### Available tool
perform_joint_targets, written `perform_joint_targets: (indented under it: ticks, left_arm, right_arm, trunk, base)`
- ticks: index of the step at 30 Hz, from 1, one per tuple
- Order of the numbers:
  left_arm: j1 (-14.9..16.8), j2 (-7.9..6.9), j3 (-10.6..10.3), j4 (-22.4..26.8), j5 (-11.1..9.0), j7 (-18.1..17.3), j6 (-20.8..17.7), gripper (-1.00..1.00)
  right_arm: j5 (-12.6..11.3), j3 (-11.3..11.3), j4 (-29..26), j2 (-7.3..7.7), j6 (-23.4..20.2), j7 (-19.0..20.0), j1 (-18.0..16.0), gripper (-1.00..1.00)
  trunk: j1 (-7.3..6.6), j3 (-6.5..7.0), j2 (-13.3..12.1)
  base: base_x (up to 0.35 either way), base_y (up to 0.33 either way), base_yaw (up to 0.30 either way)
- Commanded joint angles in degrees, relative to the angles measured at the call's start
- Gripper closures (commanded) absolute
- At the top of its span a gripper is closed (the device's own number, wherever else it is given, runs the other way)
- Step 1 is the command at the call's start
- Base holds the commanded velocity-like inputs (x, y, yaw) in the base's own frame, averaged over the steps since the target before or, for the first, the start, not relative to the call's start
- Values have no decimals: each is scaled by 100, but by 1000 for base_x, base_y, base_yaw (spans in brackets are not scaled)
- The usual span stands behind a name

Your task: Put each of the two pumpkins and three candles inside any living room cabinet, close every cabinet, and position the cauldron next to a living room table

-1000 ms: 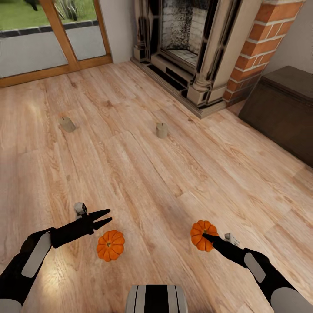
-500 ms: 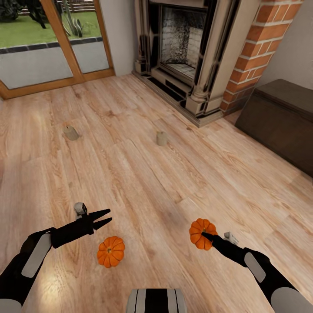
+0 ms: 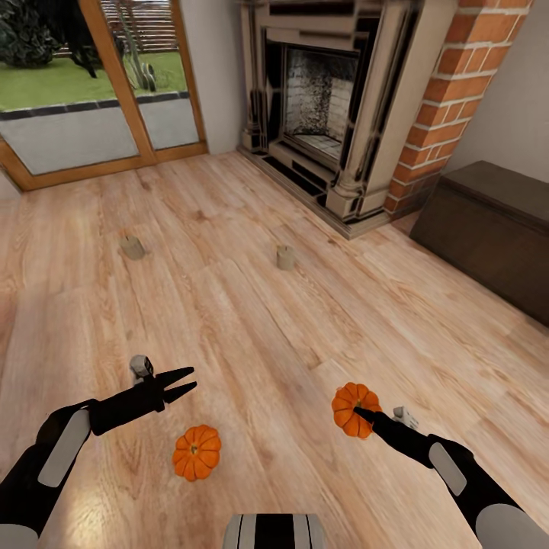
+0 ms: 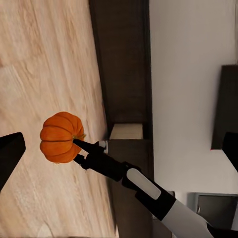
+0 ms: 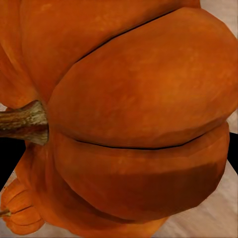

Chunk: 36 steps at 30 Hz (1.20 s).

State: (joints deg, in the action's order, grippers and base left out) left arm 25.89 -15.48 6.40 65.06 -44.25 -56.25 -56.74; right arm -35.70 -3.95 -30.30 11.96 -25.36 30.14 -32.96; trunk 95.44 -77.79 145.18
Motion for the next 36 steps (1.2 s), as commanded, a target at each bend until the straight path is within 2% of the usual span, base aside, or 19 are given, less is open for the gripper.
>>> perform_joint_targets:
  ticks: [1,8,16,24,36]
  left_arm:
    - [5,1,2,-2,10,-17,-21,-100]
    - [4,1,-66,-2,21,-17,-21,-100]
    - [5,1,-77,-2,12,-17,-21,-100]
    - [3,1,-77,-1,13,-17,-21,-100]
    - [4,1,-77,-2,7,-17,-21,-100]
  right_arm:
    - [-24,-18,-2,-1,-47,1,0,100]
    - [-24,-18,-2,-1,-48,1,0,100]
    - [-25,-18,-2,-1,-48,1,0,100]
    - [-25,-18,-2,-1,-48,1,0,100]
    - [-25,-18,-2,-1,-48,1,0,100]
  trunk:
    - [-3,25,0]
    - [-21,226,-10]
    - [-21,277,-10]
    - [-21,324,-10]
    - [-21,330,-10]
  base:
    - [0,0,171]
    - [0,0,192]
    - [-5,0,202]
    - [-148,0,213]
    - [-4,31,25]
